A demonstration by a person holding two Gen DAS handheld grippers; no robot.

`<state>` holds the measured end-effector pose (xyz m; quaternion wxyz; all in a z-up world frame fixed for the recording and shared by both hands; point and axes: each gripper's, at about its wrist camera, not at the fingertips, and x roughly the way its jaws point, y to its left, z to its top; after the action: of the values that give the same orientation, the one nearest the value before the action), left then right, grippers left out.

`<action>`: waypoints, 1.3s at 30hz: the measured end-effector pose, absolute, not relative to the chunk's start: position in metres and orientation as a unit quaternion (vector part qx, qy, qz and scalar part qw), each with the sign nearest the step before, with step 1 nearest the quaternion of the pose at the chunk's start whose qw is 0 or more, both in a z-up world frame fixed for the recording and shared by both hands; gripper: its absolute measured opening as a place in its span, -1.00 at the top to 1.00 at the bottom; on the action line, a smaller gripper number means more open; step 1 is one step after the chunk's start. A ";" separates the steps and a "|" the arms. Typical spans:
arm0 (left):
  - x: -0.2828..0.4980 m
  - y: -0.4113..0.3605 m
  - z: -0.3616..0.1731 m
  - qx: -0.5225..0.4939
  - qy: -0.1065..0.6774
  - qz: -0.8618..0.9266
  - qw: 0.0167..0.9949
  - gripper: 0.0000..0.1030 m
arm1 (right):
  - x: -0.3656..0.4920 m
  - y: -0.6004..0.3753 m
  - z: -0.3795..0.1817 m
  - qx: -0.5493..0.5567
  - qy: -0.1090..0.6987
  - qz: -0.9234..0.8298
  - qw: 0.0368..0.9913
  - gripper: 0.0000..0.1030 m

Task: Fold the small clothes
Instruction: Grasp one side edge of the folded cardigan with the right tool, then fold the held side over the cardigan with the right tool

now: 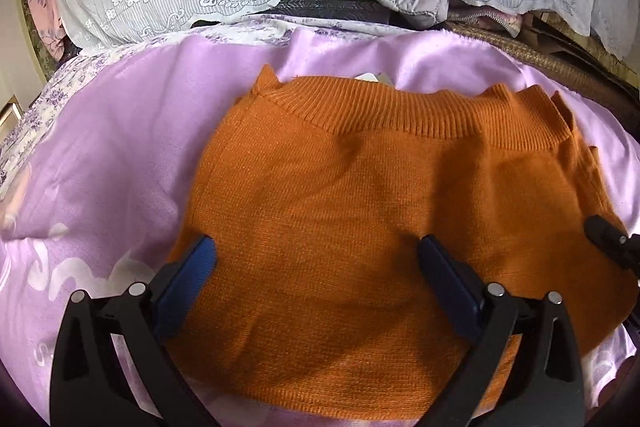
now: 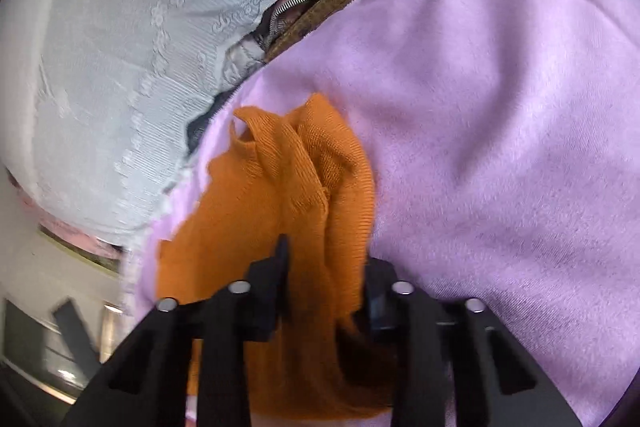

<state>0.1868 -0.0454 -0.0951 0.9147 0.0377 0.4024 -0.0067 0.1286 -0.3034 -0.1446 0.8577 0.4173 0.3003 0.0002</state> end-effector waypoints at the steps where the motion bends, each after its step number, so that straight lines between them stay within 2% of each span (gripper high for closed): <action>1: 0.186 -0.046 -0.095 0.039 0.402 -0.007 0.915 -0.91 | 0.127 -0.299 -0.141 0.405 0.297 -0.001 0.865 0.47; 6: 0.184 -0.044 -0.093 0.033 0.397 -0.017 0.917 -0.90 | 0.120 -0.272 -0.116 0.319 0.274 -0.001 0.907 0.51; 14: 0.186 -0.051 -0.082 0.036 0.398 -0.052 0.915 -0.90 | 0.116 -0.251 -0.101 0.254 0.266 -0.008 0.930 0.52; 22: 0.222 -0.108 -0.057 0.069 0.426 -0.118 0.894 -0.90 | 0.114 -0.247 -0.101 0.249 0.269 -0.005 0.930 0.52; 27: 0.240 -0.137 -0.063 0.057 0.459 -0.171 0.870 -0.90 | 0.113 -0.243 -0.096 0.248 0.260 0.018 0.933 0.51; 33: 0.247 -0.137 -0.071 0.060 0.463 -0.166 0.869 -0.90 | 0.113 -0.235 -0.091 0.230 0.257 0.025 0.938 0.52; 39: 0.240 -0.125 -0.057 0.041 0.445 -0.184 0.875 -0.89 | 0.112 -0.222 -0.077 0.223 0.247 0.036 0.942 0.54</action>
<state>0.2397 -0.1249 -0.0569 0.8752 0.0406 0.4454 -0.1844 0.1119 -0.2221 -0.0767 0.9422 0.2230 0.2474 0.0356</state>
